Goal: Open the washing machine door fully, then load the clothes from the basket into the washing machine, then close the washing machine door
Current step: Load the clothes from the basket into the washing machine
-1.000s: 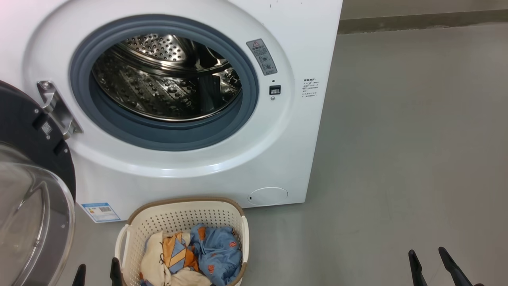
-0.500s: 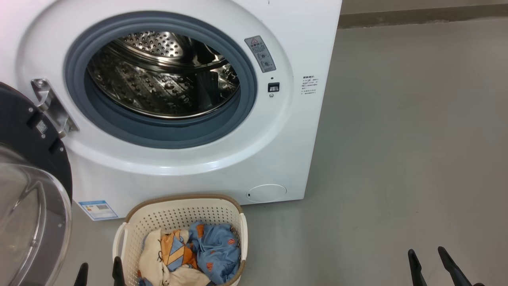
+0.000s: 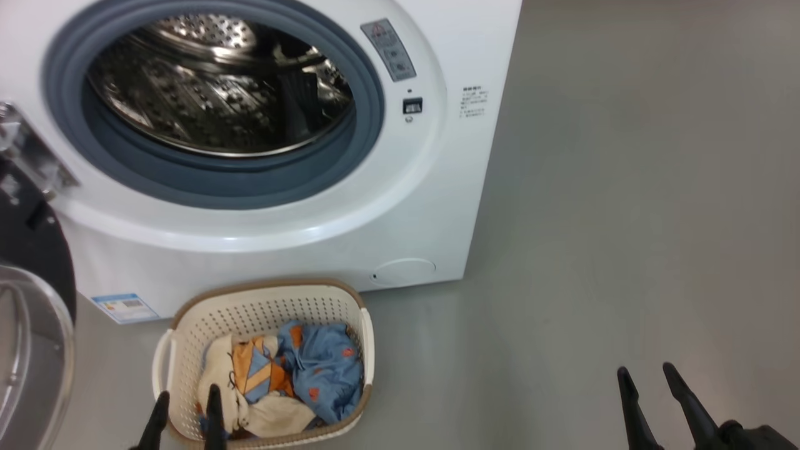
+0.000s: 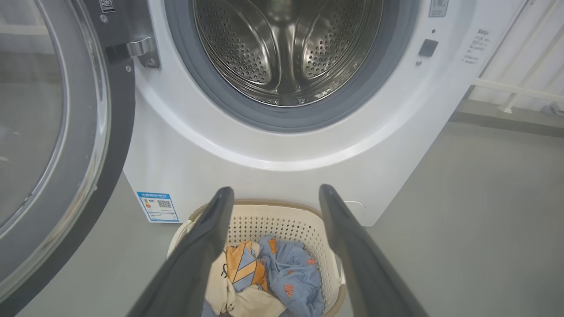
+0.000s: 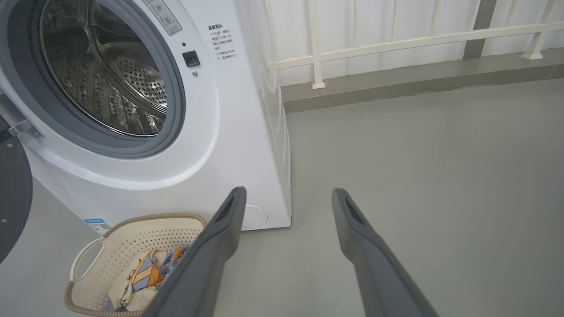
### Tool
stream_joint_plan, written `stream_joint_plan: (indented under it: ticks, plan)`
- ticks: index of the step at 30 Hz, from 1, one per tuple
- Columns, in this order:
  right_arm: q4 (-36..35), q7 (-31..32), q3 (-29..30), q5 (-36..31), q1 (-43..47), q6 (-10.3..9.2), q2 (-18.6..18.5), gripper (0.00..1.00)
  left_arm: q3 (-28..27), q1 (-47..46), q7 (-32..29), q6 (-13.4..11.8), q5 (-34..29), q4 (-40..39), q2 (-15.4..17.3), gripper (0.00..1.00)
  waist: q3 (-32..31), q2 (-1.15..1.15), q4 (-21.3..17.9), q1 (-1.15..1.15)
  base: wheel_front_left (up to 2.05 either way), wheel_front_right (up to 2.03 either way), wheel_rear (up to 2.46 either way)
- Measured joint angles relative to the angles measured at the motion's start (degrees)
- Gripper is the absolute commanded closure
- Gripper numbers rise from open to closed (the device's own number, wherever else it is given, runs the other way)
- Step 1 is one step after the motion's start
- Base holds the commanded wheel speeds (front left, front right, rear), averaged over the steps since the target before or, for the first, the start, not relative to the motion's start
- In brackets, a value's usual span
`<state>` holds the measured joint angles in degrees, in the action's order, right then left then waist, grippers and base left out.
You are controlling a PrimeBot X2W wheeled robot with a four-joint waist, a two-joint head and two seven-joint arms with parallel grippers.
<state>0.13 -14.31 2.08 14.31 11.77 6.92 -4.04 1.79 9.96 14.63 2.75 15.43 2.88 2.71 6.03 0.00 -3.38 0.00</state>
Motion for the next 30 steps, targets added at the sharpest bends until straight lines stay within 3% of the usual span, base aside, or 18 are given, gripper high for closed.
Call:
stream_joint_plan:
  ticks: [13, 21, 30]
  plan:
    - [1.3, 0.0, -3.45, 2.42, -8.65, 0.0, 0.77, 0.0, 0.85, -18.03, -1.26, -0.4, -0.97, 19.11, 0.48, 0.0, 11.92, 0.0, -3.67, 0.0, 0.0, 0.0, 0.0]
    - [1.34, 0.0, -4.5, 3.2, -13.65, 0.0, 0.89, 0.0, -0.92, -29.67, -5.42, -0.43, 0.11, 34.35, 3.64, 0.0, 20.01, 0.0, -6.18, 0.0, 0.0, 0.0, 0.0]
    - [1.05, 0.0, -4.56, 3.72, -17.01, 0.0, 0.87, 0.0, -1.65, -41.96, -6.39, -1.18, 0.26, 46.19, 6.71, 0.0, 28.79, 0.0, -8.42, 0.0, 0.0, 0.0, 0.0]
